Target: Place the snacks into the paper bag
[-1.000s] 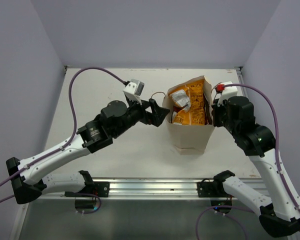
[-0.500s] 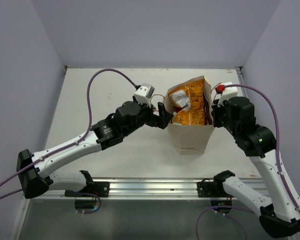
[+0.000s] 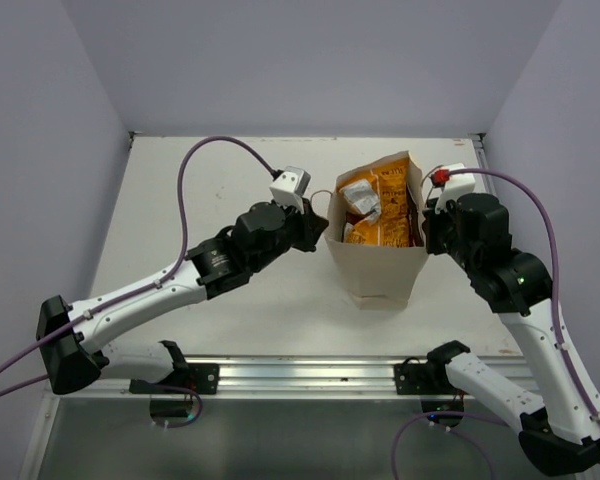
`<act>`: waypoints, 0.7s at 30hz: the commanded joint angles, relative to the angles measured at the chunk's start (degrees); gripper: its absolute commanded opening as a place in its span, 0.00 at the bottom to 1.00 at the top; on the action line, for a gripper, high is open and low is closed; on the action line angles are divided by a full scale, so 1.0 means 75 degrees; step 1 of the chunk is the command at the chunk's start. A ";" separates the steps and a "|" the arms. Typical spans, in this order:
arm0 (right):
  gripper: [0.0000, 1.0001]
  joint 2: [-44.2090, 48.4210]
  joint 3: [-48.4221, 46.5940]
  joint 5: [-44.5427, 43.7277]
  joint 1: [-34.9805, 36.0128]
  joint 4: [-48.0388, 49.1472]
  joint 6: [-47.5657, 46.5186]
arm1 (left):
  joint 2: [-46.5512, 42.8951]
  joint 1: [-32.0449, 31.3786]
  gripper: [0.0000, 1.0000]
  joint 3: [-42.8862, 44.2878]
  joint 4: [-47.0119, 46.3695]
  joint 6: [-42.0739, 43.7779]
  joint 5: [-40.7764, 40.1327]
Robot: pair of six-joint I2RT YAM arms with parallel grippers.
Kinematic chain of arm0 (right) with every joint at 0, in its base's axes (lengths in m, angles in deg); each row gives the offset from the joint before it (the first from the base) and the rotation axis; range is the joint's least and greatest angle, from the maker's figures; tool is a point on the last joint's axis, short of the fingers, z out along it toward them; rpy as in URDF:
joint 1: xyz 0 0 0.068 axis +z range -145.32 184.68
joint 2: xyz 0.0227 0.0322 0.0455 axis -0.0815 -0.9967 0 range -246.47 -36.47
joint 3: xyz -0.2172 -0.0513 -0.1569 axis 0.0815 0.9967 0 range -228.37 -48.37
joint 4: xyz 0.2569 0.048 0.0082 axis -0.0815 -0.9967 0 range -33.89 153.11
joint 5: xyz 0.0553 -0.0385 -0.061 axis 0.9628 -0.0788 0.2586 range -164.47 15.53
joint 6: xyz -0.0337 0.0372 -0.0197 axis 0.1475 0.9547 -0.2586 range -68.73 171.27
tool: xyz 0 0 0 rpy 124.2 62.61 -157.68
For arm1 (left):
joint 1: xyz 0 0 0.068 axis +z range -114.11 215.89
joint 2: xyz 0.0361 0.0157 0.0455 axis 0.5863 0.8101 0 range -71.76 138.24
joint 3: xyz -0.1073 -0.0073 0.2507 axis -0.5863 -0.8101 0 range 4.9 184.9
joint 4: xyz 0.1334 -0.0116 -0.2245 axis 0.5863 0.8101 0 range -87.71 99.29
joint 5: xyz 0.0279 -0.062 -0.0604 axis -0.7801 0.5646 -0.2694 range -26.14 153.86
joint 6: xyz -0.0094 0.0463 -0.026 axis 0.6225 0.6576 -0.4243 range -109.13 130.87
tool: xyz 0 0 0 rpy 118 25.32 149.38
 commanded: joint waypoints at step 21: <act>0.00 -0.1145 -0.1154 0.2157 0.0030 0.1642 0.0627 | 0.0114 -0.0021 0.00 0.1994 -0.0059 0.1415 -0.0425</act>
